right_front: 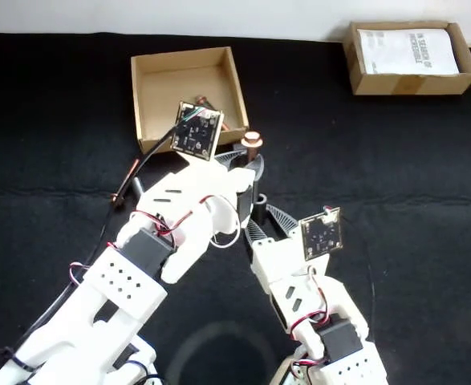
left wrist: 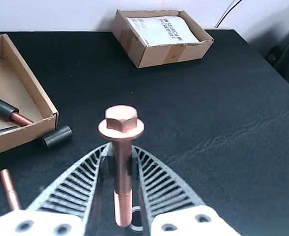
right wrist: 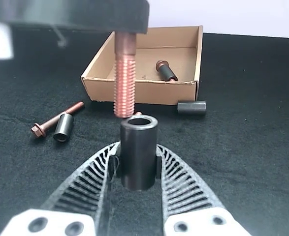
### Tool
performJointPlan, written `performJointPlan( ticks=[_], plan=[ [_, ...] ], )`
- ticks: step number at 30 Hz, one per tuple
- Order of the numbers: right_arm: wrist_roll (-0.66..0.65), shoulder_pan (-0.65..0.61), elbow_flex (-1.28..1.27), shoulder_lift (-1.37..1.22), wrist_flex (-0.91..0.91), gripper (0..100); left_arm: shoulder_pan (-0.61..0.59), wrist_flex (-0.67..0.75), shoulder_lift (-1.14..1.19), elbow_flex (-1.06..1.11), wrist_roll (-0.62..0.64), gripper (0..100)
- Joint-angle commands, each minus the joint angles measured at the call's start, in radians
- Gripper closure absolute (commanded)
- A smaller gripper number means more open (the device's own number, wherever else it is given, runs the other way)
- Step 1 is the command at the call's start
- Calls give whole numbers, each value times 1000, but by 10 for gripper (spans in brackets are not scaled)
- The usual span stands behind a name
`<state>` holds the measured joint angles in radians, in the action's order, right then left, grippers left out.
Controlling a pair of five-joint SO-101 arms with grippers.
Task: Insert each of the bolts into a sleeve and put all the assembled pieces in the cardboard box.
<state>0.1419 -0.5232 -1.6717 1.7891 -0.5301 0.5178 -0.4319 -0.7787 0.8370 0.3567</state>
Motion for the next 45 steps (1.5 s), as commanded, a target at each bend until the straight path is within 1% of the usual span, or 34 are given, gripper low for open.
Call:
performJointPlan(
  ticks=[1,3,10,20,25,29,41,45],
  plan=[
    [-14,16,-105,15,18,991,15,-3,-28,-2,5,992],
    [-12,16,-105,13,16,991,15,0,-28,5,6,992],
    [-12,13,-104,10,15,991,15,86,-30,2,3,992],
    [-12,12,-104,8,15,991,18,81,-30,4,6,992],
    [-11,12,-104,10,15,991,74,81,-25,8,6,992],
    [-11,12,-104,10,15,991,84,81,-24,12,6,992],
    [-11,15,-104,16,13,991,8,80,-24,12,-2,992],
    [-11,15,-104,16,13,991,2,80,-24,15,0,992]
  ],
)
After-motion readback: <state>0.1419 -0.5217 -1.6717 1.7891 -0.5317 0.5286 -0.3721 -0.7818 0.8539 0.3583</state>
